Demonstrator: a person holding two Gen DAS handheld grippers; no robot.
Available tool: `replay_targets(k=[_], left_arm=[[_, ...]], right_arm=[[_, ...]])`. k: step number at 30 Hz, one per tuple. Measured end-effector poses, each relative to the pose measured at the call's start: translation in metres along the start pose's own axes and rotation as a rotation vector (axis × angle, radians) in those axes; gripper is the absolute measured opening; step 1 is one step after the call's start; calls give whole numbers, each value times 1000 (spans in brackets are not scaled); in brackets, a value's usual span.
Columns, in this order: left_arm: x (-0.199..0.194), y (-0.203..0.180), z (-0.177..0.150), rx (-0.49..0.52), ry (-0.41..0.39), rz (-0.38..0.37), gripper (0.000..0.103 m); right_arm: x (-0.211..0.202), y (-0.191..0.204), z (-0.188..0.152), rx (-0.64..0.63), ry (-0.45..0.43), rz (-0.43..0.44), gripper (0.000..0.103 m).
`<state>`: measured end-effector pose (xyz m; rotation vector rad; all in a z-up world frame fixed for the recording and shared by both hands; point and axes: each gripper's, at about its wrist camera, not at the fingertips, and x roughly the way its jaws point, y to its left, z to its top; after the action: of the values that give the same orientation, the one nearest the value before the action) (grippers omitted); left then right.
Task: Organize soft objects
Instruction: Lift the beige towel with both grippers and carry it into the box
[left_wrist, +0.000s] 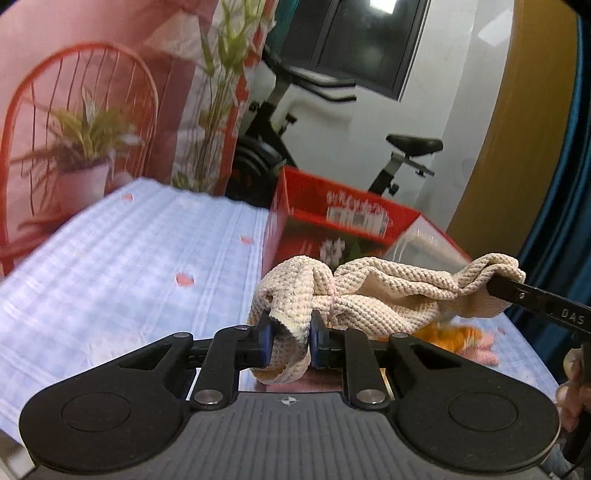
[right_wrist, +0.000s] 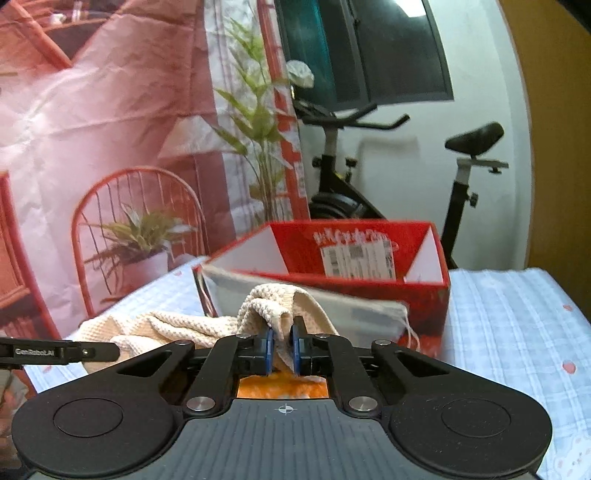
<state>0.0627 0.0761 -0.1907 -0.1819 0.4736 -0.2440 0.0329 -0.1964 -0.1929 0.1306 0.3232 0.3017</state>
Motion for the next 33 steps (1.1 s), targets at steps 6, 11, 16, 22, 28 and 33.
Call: replay_targets(k=[6,11,16,22,28,33], left_arm=[[-10,-9,42,55,-69,-13,20],[-6,-20,86,73,-106,-62,20],[12,-33,120,110,-105,-89,20],[53,-47,161,132,-72,-109,20],[103,-58,182,168,-11,-110,20],[143,-64,185,197,60,-142,20]], right_arm=[[-11,2,33,-14,-51,48,9],[-11,-10,74,-16,-52,74,9],[-7,-30,119,-1,-70,76,9],[17,-55,151,-7,-60,40,9],[50,-86,164,6,-14,-14,9],[86,-108,166,-57,50,-41,9]])
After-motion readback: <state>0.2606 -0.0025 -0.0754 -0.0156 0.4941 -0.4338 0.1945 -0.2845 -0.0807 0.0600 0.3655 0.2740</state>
